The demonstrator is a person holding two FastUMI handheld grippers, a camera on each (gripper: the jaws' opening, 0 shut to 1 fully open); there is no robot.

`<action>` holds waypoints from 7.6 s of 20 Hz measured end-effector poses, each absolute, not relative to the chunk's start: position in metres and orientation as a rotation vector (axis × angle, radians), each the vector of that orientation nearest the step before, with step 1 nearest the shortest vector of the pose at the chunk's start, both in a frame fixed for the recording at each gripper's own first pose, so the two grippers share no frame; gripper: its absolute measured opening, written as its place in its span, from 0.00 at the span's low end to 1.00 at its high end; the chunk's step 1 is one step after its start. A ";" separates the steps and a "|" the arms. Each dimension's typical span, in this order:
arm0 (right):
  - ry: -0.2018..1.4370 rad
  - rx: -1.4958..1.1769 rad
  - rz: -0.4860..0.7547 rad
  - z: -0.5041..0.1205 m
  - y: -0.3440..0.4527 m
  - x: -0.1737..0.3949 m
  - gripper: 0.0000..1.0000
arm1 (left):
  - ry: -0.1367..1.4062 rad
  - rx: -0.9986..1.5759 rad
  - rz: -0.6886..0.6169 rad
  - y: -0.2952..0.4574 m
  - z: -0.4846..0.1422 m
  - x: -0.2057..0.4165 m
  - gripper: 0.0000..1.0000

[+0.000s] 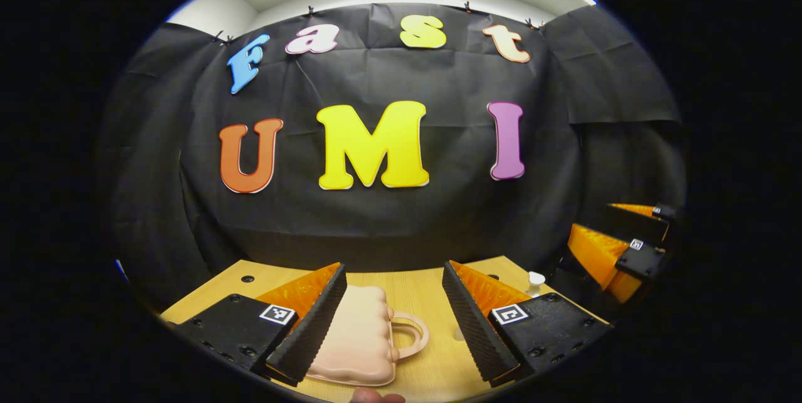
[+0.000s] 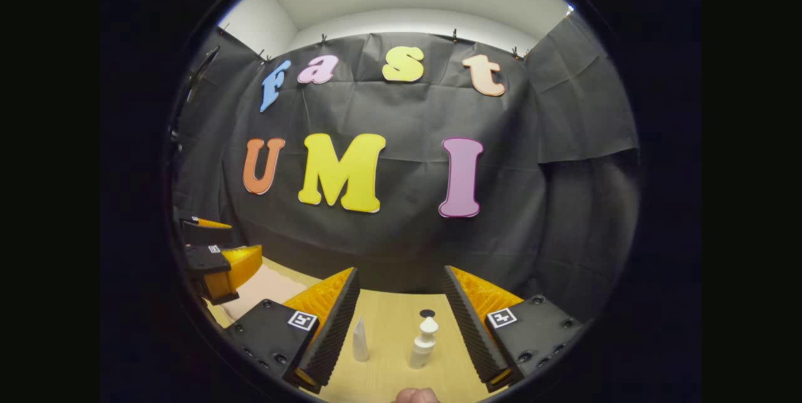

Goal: First open the suitcase, pack the skin care products into it, and then close the suitcase.

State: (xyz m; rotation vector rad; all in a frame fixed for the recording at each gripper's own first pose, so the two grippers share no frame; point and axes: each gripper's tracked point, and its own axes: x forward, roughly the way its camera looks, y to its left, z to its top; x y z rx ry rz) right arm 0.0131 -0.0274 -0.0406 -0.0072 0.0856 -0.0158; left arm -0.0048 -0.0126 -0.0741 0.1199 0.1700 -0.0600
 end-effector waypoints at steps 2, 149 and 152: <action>0.109 -0.009 -0.014 -0.051 -0.037 0.012 0.80 | 0.245 0.194 -0.086 -0.018 -0.103 -0.008 0.98; 0.576 0.021 -0.043 -0.189 -0.165 -0.018 0.80 | 0.706 0.088 -0.238 -0.148 -0.392 0.112 0.50; 0.600 0.026 0.005 -0.220 -0.147 -0.015 0.80 | 0.707 0.059 -0.308 -0.152 -0.370 0.098 0.46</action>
